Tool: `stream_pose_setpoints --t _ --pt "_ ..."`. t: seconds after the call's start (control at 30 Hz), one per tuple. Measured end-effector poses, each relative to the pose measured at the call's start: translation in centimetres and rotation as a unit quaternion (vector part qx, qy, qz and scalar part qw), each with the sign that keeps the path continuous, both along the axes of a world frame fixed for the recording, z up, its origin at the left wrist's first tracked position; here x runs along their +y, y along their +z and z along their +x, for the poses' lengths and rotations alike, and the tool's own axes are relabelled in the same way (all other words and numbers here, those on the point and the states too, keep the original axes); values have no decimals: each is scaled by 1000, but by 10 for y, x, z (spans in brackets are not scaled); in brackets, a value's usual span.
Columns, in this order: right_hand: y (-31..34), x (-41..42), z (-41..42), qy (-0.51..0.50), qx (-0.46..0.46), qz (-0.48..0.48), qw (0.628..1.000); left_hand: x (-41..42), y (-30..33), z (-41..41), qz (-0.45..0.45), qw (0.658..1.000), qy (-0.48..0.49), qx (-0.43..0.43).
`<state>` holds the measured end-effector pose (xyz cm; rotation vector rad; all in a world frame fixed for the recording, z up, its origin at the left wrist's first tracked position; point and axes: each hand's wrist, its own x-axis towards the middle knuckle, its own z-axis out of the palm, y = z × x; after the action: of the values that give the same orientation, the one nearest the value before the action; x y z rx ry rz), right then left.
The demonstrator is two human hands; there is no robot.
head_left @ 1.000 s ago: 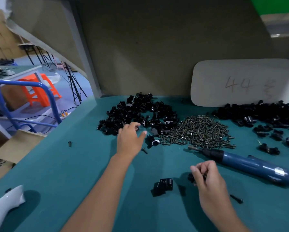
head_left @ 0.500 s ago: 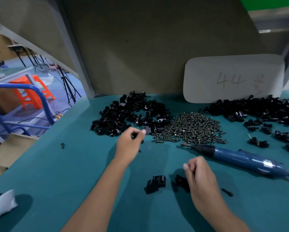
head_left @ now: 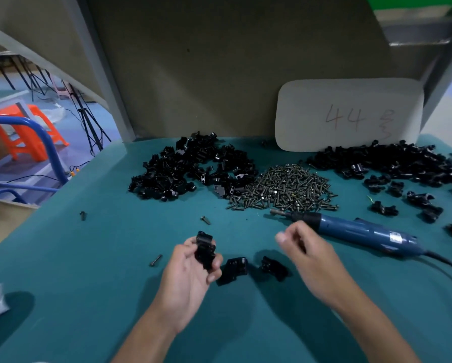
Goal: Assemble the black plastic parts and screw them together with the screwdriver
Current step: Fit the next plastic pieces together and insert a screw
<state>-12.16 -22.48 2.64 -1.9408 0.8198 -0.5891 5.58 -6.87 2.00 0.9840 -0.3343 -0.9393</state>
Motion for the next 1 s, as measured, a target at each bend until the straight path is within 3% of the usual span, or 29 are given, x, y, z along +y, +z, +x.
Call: stream_pose_setpoints --t 0.1,0.2,0.3,0.4,0.53,0.77,1.0 --pt "-7 -2 -4 84 184 -132 970 2 -4 -2 26 993 -43 -105" --pt "-10 0 -2 80 237 -149 957 0 -8 -5 70 974 -47 -212" --pt "-8 -2 -1 56 163 -121 978 0 -12 -11 94 939 -40 -329" --pt "-3 7 6 24 -46 35 998 2 -15 -14 92 905 -12 -415" --pt "-2 26 19 61 -203 233 949 1 -18 -17 87 885 12 -457" --pt "-1 40 26 123 -259 381 879 0 -22 -17 61 885 4 -461" --pt "2 42 26 111 -245 406 873 -3 -24 -16 43 885 27 -464"
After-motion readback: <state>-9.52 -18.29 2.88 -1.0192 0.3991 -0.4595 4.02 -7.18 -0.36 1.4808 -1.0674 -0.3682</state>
